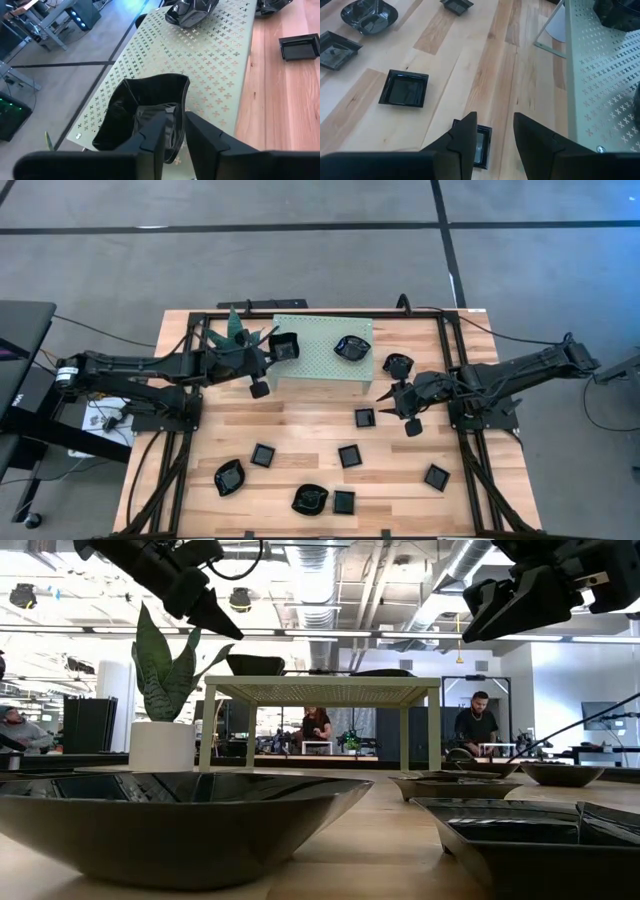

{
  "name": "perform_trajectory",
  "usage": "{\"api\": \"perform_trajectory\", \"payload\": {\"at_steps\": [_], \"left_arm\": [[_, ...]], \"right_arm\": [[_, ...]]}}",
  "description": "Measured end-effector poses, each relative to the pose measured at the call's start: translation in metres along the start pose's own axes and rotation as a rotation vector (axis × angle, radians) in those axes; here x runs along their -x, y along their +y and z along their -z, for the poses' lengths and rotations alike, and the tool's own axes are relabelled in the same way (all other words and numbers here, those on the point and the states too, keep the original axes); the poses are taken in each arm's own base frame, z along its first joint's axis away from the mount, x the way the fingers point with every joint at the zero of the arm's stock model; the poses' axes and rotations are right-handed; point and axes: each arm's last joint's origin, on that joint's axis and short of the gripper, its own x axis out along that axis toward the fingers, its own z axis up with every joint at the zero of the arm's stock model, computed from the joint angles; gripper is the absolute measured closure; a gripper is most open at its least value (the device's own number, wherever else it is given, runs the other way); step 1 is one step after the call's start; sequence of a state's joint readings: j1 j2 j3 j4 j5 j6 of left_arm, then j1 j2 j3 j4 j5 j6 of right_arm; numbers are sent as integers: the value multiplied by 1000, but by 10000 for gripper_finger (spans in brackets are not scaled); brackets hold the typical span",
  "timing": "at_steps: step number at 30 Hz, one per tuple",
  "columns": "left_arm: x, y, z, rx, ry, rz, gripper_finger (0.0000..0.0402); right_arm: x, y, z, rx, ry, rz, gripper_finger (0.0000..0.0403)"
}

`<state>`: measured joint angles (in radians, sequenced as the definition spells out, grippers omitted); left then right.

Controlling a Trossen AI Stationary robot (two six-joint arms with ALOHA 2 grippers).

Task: Pick & Place Mini shaped plates
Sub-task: Put the square plate on the shelf

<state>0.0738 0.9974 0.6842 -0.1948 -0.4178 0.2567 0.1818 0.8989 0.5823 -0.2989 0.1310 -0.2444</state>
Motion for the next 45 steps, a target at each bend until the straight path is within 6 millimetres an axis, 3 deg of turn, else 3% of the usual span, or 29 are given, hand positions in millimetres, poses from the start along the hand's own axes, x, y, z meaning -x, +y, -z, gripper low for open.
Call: {"api": "perform_trajectory", "payload": {"at_steps": [6,11,17,22,26,31,38,45], "left_arm": [[3,-5,-10,55,-95,32,316],[13,-23,-23,129,-238,245,316],[14,-63,-19,135,-198,419,316],[3,-97,-12,106,-193,489,316],[-9,-114,-7,87,-174,502,316],[-19,-120,-2,77,-140,496,316],[-15,-117,-6,92,-167,496,316],[-14,-115,-8,103,-189,495,316]], "right_arm": [[0,0,0,-7,-1,0,280],[0,0,0,-9,-1,0,280],[-3,1,1,-87,12,-4,280],[-14,2,-1,-223,9,-2,280],[-29,2,-5,-252,-9,1,280],[-47,9,1,-200,62,-20,280],[-69,34,11,-111,171,-96,280],[-85,42,23,-127,267,-105,280]]}}
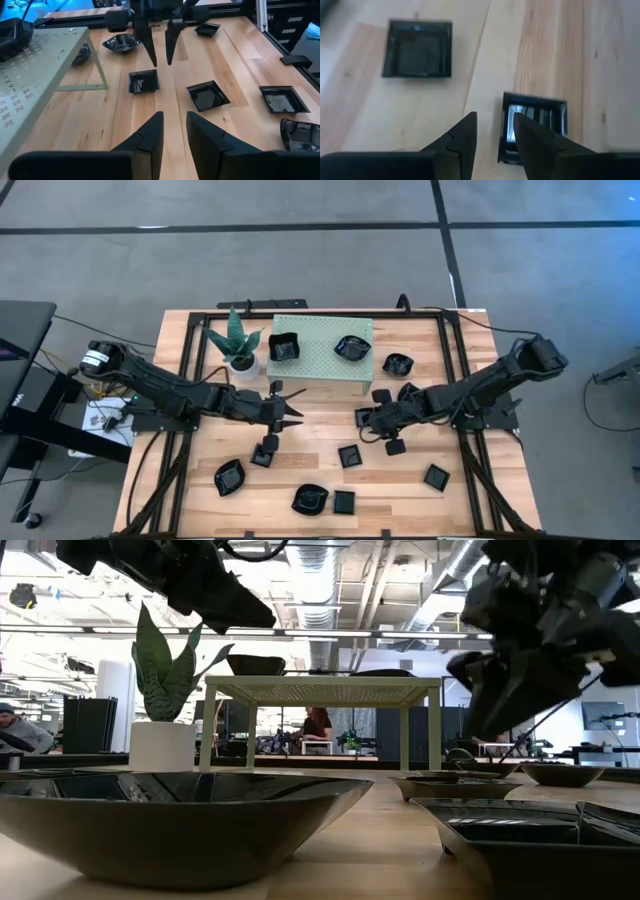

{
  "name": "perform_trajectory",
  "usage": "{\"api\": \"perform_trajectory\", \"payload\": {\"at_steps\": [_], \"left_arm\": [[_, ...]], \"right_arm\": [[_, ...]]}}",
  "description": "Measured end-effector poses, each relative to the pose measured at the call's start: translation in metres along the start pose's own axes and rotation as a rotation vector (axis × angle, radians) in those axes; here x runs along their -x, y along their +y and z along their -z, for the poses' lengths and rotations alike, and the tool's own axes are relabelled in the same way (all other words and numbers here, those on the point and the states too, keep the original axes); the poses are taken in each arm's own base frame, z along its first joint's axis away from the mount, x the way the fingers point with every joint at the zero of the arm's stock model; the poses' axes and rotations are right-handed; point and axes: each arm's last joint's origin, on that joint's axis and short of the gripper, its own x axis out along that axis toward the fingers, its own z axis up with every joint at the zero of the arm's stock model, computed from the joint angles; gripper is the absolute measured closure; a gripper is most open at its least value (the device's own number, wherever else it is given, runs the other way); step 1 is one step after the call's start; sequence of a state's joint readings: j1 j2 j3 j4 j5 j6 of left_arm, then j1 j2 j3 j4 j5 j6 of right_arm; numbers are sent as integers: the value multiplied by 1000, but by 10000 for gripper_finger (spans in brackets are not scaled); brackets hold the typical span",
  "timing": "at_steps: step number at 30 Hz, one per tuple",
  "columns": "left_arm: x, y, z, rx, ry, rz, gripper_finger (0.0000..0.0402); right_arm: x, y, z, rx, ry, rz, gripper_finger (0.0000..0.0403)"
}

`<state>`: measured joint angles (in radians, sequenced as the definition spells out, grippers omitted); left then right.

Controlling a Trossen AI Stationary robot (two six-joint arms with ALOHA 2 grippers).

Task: Pick & Place Mini shaped plates
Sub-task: Put the square plate on the shelf

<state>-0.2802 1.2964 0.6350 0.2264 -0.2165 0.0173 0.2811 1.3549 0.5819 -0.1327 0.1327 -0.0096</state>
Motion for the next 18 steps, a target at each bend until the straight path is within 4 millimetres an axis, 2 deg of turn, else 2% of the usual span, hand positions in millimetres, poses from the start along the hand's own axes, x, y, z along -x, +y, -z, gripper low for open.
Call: {"api": "perform_trajectory", "payload": {"at_steps": [7,12,18], "left_arm": [[0,0,-1,2,-7,0,316],[0,0,-1,3,-11,0,316],[0,0,-2,5,-22,0,316]], "right_arm": [[-22,0,11,-10,105,14,280],[-30,-2,16,9,144,85,284],[-31,-4,16,22,150,90,331]]}}
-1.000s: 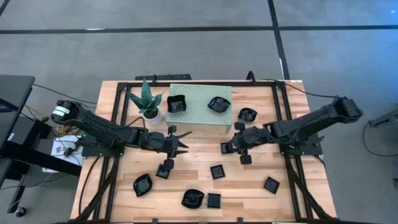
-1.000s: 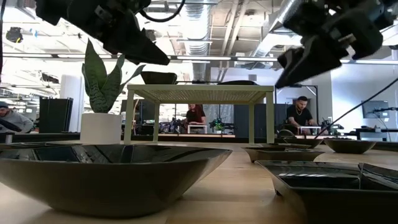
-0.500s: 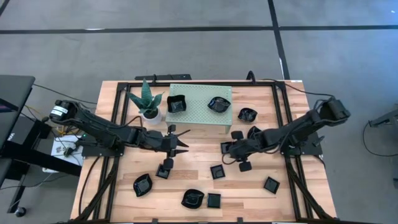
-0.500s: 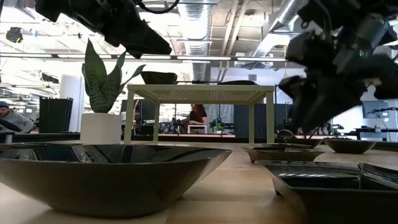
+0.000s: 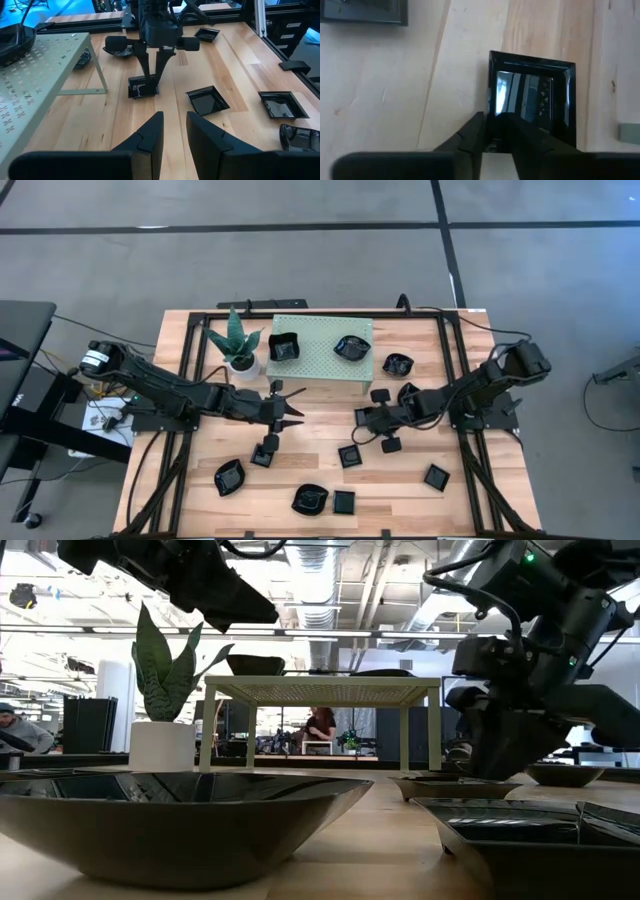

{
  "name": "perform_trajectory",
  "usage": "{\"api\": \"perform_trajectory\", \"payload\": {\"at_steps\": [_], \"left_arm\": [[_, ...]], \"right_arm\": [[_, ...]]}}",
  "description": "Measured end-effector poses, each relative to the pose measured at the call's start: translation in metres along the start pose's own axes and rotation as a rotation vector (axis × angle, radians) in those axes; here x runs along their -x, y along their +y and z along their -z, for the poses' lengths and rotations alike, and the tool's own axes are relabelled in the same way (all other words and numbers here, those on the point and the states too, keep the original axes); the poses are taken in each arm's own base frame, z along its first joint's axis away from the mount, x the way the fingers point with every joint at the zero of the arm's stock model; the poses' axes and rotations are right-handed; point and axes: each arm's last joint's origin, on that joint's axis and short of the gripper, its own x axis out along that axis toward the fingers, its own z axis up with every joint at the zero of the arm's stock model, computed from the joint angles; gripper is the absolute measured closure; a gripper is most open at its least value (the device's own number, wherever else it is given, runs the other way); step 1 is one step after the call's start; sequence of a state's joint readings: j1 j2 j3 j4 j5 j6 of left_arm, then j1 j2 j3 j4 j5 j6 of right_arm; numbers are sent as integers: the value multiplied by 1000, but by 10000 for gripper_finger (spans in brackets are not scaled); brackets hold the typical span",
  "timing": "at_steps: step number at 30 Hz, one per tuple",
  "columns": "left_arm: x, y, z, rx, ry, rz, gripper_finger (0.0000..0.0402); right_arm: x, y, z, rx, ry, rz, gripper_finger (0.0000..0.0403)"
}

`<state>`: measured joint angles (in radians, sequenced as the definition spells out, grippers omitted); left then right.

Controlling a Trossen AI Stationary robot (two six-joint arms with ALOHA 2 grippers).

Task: Pick & Place Mini shaped plates
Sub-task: Put the square plate on the shelf

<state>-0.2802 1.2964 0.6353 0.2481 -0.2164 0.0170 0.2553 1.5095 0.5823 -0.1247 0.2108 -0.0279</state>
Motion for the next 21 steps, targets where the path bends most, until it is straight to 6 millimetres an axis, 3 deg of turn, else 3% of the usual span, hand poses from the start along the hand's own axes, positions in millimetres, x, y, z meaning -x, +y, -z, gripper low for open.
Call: {"api": "perform_trajectory", "payload": {"at_steps": [6,10,21], "left_arm": [[0,0,0,0,0,0,316],[0,0,0,0,-1,0,316],[0,0,-1,1,-7,0,316]], "right_arm": [[5,-2,-2,1,-24,6,396],[14,-3,-9,-5,-61,-2,384],[61,2,-58,67,-308,-19,396]]}}
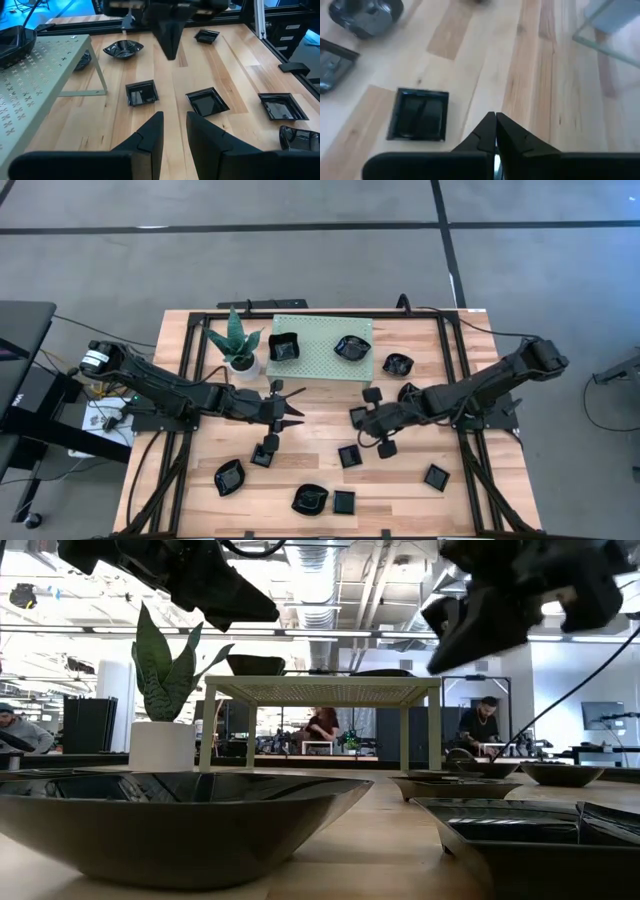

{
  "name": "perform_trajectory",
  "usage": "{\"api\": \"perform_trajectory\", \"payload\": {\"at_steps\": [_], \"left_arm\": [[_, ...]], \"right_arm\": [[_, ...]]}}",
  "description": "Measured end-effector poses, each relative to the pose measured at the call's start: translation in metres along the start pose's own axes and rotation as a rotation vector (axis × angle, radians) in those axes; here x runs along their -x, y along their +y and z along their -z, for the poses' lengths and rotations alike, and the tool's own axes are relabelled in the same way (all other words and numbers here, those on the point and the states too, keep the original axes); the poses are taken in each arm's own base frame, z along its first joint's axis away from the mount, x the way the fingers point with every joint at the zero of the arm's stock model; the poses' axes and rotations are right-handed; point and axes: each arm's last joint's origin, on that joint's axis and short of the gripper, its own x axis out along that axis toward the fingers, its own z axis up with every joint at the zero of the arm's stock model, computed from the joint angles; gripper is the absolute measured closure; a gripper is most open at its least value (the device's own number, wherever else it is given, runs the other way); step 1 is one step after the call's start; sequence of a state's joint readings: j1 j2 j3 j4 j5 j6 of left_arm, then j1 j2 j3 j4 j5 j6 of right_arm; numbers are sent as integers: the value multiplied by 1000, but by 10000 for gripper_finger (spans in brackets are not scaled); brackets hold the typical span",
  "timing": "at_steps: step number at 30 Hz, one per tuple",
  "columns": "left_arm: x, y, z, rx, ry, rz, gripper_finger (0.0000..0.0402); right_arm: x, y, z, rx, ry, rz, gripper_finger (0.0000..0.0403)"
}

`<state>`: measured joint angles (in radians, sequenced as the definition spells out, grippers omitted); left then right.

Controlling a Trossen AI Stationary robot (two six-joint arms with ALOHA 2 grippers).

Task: Pick & Place Mini shaped plates
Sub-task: Put the square plate on the shelf

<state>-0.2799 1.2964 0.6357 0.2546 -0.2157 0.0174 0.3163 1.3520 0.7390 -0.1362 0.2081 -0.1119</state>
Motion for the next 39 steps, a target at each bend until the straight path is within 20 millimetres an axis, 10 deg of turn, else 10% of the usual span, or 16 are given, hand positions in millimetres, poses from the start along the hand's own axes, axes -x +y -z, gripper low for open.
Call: {"api": "perform_trajectory", "payload": {"at_steps": [24,39], "left_arm": [[0,0,-1,2,-8,2,316],[0,0,-2,3,-14,2,316]], "right_arm": [[-61,0,49,-62,408,33,276],[-60,-9,48,-49,393,30,391]]}}
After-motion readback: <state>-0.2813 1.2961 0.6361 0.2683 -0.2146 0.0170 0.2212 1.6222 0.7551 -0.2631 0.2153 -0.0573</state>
